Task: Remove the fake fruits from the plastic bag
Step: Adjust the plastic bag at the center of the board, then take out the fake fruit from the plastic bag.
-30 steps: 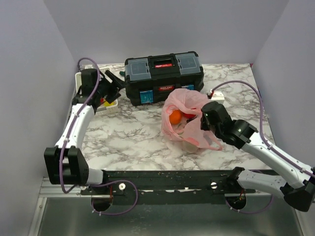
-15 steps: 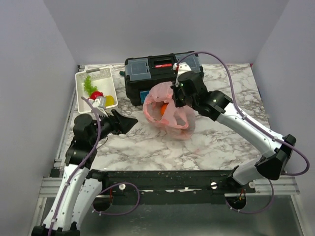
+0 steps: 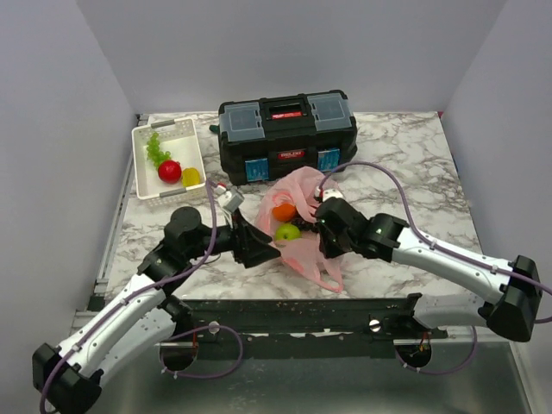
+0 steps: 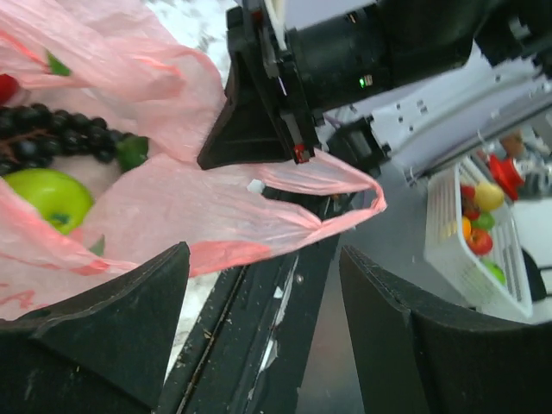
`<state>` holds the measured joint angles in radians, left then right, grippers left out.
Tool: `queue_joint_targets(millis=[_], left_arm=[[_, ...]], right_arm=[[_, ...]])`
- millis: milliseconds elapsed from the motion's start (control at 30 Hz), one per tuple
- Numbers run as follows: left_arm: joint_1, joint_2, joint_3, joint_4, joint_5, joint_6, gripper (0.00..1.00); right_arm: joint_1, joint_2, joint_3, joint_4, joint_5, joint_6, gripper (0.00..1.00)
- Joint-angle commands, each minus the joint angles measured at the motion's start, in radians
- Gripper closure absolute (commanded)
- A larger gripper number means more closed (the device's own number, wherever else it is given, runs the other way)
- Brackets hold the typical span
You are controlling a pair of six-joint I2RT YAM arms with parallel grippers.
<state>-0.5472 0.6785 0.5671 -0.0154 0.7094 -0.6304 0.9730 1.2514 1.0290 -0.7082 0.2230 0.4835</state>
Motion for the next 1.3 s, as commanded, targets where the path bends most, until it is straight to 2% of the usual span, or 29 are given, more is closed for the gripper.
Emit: queue_joint_targets(millis=[0,133,300,533,1067,1267], left_arm=[[-0.183,0.045,-0.047,0.083,-0.154,0.084,0.31],[-0.326,0.150,-0.004,0.040,-0.337,0.130,0.33],[-0.349,0.265,0.092,-0.060,-0.578,0.115,0.37],[-0.349,0.403,0.191,-0.100,-0.653,0.108,0.40],[-0.349,0.592,0.183,-0.042,-0.856,0.150,0.40],[-0.349,0.651,0.189,-0.035,-0.900,0.162,0.32]], right_arm=[[0.000,-0.111,-0.096,-0.012,-0.029,0.203,0.99],[0.000,-0.150,-0.160,0.076,-0.081,0.247,0.99],[0.000,-0.133,-0.182,0.110,-0.107,0.253,0.99],[0.000,-0.147,-0.251,0.190,-0.177,0.274,0.99],[0.034,-0.011,-0.354,0.346,-0.154,0.327,0.99],[0.040,0.018,-0.380,0.380,-0.144,0.336,0.99]])
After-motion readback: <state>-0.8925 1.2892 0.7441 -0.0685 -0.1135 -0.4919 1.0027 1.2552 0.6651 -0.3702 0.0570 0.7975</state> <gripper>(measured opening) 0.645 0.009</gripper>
